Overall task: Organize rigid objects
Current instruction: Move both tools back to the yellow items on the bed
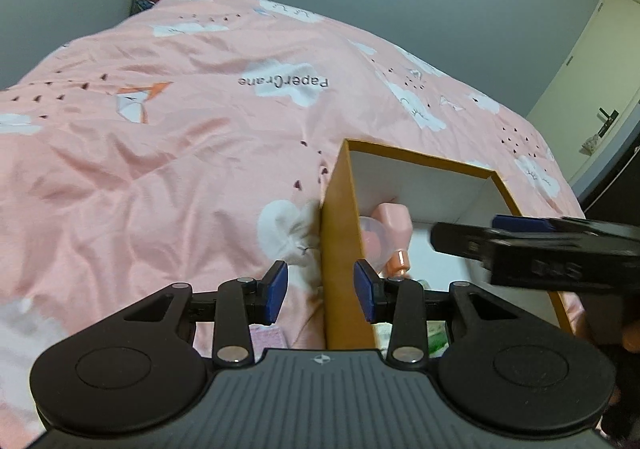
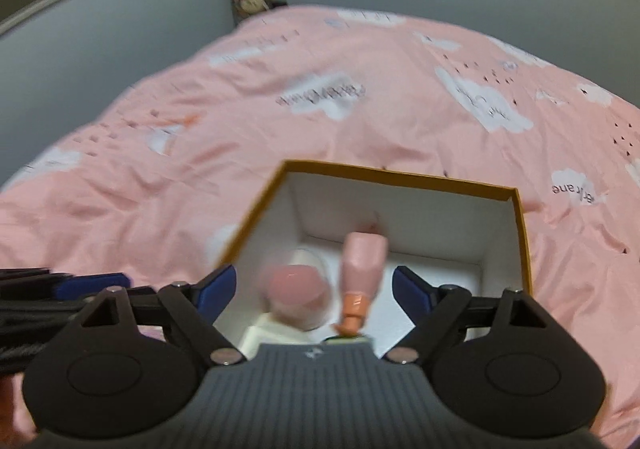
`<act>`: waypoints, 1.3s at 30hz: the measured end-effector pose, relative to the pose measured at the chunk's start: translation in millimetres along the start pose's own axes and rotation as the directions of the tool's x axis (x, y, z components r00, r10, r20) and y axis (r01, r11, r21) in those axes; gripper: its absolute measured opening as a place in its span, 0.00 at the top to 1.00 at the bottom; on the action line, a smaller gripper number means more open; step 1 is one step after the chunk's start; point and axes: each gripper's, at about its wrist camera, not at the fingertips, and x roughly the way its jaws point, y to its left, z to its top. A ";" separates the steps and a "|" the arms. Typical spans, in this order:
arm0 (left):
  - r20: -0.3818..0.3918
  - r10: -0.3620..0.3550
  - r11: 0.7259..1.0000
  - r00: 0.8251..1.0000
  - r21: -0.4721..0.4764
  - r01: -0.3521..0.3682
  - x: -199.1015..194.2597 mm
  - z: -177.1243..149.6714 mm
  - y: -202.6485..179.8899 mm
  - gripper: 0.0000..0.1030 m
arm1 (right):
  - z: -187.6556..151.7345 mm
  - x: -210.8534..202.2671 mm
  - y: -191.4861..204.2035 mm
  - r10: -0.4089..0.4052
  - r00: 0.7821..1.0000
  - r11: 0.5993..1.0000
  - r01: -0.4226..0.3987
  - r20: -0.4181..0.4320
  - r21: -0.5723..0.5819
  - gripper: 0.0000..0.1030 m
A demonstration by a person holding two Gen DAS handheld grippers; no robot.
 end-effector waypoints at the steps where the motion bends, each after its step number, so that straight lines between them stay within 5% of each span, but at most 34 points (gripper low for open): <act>1: 0.005 0.001 1.000 1.000 -0.003 -0.001 -5.1 -2.3 2.2 0.57 | -4.5 -8.2 4.4 0.018 1.000 1.000 -0.018 0.020 -0.002 0.16; 9: 0.031 0.003 1.000 1.000 -0.021 -0.002 -46.0 -26.8 26.2 0.57 | -49.5 -63.2 46.4 0.082 0.983 0.994 -0.069 0.163 -0.084 0.08; 16: -0.019 0.026 0.999 0.999 -0.024 -0.026 -67.2 -55.7 53.9 0.57 | -90.8 -85.1 82.8 0.163 0.969 0.982 -0.142 0.187 -0.123 0.10; 21: -0.108 0.020 1.000 0.994 -0.001 -0.020 -71.2 -84.6 61.5 0.57 | -116.8 -85.3 102.3 0.210 0.968 0.974 -0.195 0.135 -0.116 0.27; 28: -0.169 0.150 0.989 0.974 0.013 -0.150 -80.4 -118.5 65.7 0.56 | -135.9 -64.0 122.7 0.226 0.974 0.962 -0.225 -0.016 -0.154 0.40; 39: -0.263 0.204 0.971 0.943 -0.071 -0.230 -48.3 -131.3 74.7 0.54 | -156.7 -11.4 114.1 0.250 0.945 0.964 -0.263 -0.212 -0.035 0.39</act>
